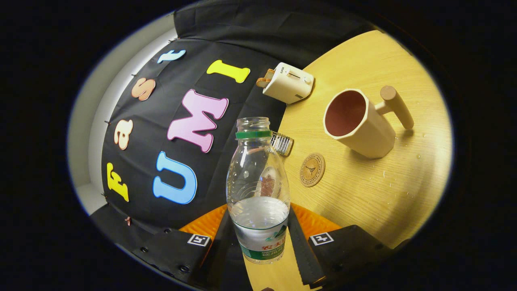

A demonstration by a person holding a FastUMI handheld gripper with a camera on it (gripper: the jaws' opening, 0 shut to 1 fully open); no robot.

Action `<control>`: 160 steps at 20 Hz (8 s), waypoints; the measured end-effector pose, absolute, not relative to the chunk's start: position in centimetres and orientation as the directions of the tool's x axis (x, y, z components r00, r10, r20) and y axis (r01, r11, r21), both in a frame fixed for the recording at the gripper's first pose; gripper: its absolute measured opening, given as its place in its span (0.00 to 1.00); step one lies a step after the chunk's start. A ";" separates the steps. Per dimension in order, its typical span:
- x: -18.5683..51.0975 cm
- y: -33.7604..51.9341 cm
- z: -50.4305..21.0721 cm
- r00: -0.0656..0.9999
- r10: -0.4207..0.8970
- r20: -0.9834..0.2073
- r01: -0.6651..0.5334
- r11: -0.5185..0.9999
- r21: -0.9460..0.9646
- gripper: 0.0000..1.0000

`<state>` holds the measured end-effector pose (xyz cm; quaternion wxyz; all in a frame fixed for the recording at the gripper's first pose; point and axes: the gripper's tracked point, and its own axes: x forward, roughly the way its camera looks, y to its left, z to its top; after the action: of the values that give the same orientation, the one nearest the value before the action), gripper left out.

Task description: Take the bottle from table, then pour the juice into the cup, finally place the bottle on the coaster

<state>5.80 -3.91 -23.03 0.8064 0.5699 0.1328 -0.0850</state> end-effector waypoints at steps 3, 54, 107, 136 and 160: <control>6.1 -4.6 -23.3 0.946 0.004 -0.324 0.310 0.279 0.909 0.74; 7.2 -7.4 -22.5 0.942 -0.006 -0.336 0.326 -0.222 0.919 0.74; 9.5 -9.0 -17.7 0.966 -0.072 -0.248 0.166 -0.563 0.810 0.74; 9.9 -10.8 -17.9 0.952 -0.108 -0.286 0.167 -0.600 0.783 0.74; 11.7 -10.3 -17.9 0.902 -0.325 -0.285 0.432 0.704 0.564 0.74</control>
<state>11.71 -10.33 -17.87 0.9193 0.3250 0.0824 -0.2060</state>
